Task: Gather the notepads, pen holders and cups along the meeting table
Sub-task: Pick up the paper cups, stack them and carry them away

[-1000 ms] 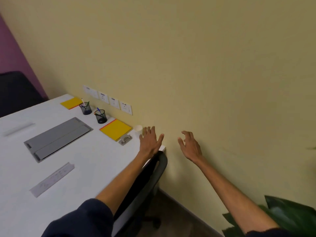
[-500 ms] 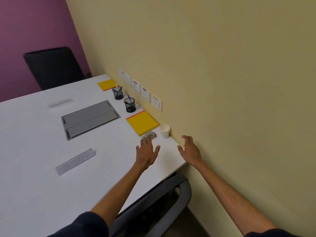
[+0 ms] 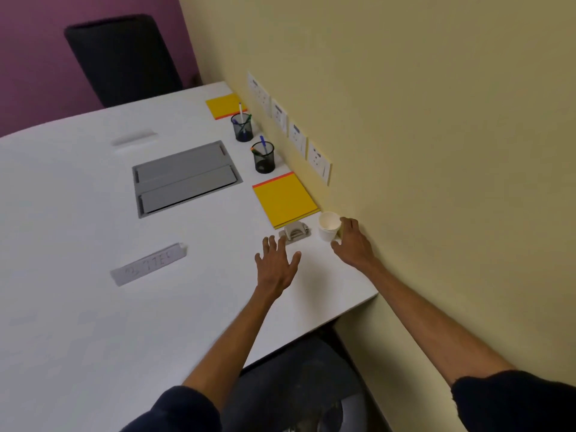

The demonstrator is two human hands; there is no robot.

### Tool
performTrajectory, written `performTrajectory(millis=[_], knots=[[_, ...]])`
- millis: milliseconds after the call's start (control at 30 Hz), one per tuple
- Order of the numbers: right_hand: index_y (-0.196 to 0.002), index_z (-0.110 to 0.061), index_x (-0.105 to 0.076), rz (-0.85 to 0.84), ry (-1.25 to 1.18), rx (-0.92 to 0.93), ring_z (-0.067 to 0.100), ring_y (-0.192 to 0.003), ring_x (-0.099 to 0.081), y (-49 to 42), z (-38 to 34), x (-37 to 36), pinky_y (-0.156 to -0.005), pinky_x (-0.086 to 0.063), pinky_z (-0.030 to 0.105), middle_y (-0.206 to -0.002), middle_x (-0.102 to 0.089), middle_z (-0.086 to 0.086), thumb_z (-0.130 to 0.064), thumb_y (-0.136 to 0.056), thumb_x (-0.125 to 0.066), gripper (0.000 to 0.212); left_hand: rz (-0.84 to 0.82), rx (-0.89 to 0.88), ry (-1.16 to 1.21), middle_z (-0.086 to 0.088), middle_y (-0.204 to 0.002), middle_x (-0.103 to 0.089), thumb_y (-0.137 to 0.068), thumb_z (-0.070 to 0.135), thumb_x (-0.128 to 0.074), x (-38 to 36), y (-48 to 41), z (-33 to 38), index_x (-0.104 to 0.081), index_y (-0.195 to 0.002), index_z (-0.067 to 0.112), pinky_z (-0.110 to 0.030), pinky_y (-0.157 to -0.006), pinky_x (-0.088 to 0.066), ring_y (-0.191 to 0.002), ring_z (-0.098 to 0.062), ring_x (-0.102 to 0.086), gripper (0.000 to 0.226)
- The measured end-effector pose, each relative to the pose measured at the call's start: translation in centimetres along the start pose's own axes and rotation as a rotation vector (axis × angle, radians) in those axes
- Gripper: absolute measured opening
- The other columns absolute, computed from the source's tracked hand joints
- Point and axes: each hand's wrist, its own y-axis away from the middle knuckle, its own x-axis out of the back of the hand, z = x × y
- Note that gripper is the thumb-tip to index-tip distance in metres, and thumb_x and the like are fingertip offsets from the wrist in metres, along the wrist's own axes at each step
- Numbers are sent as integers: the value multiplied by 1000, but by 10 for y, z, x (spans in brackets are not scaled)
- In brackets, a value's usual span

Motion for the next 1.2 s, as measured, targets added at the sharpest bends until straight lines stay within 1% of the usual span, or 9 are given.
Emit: performTrajectory(millis=[267, 433, 567, 667, 767, 900, 1067, 1133, 1200], knots=[[-150, -9, -22, -176, 253, 104, 39, -120, -55, -86, 0, -14, -90, -50, 46, -153, -22, 12, -21, -87, -64, 77, -45, 173, 31, -12, -158, -24, -99, 52, -36, -41, -13, -10, -25, -150, 15, -55, -115, -24, -149, -28, -11, 64], [-152, -13, -17, -259, 378, 103, 37, -117, -58, -110, 3, -23, -89, -52, 44, -156, -18, 14, -35, -85, -71, 89, -70, 252, 85, -9, -141, -52, -98, 49, -39, -56, -16, -16, -28, -149, 17, -55, -111, -28, -143, -34, -26, 61], [-143, -10, -33, -266, 420, 131, 33, -117, -54, -115, 12, -28, -86, -50, 42, -138, -39, 14, -23, -83, -72, 73, -89, 288, 57, -12, -117, -65, -98, 46, -43, -60, -21, -13, -32, -145, 14, -48, -98, -38, -120, -31, -52, 58], [-136, -8, -39, -262, 412, 132, 34, -113, -57, -114, 13, -31, -84, -51, 43, -130, -44, 14, -15, -83, -69, 61, -101, 294, 66, -10, -114, -67, -98, 41, -45, -61, -25, -10, -32, -144, 13, -44, -94, -40, -110, -30, -60, 55], [-139, -10, -37, -305, 343, 136, 37, -112, -59, -113, 7, -34, -86, -50, 42, -132, -45, 14, -16, -78, -73, 70, -100, 273, 91, -10, -120, -66, -96, 40, -49, -60, -31, -2, -34, -144, 14, -44, -97, -41, -114, -30, -59, 56], [-137, -15, -44, -338, 147, 146, 30, -121, -55, -112, -9, -35, -92, -47, 39, -134, -52, 7, -31, -66, -87, 85, -83, 232, 142, -9, -131, -59, -90, 46, -59, -51, -37, 10, -35, -144, 16, -45, -100, -43, -122, -28, -54, 67], [-130, -17, -55, -438, -95, 149, 26, -115, -58, -109, -36, -32, -93, -52, 41, -128, -61, 6, -38, -61, -91, 81, -27, 176, 341, -5, -148, -42, -77, 49, -76, -29, -37, 15, -27, -150, 16, -45, -105, -42, -133, -25, -41, 94], [-127, -16, -58, -510, -176, 164, 26, -114, -58, -107, -45, -29, -92, -53, 41, -128, -62, 5, -37, -62, -91, 76, 12, 174, 380, -5, -148, -41, -73, 49, -79, -19, -34, 12, -30, -148, 17, -44, -105, -41, -132, -24, -41, 95], [-125, -17, -60, -585, -251, 167, 24, -111, -59, -104, -54, -27, -82, -53, 36, -126, -63, 3, -35, -61, -91, 73, 74, 169, 366, -3, -143, -47, -73, 49, -79, -9, -30, 7, -38, -144, 19, -42, -103, -43, -128, -22, -45, 88]])
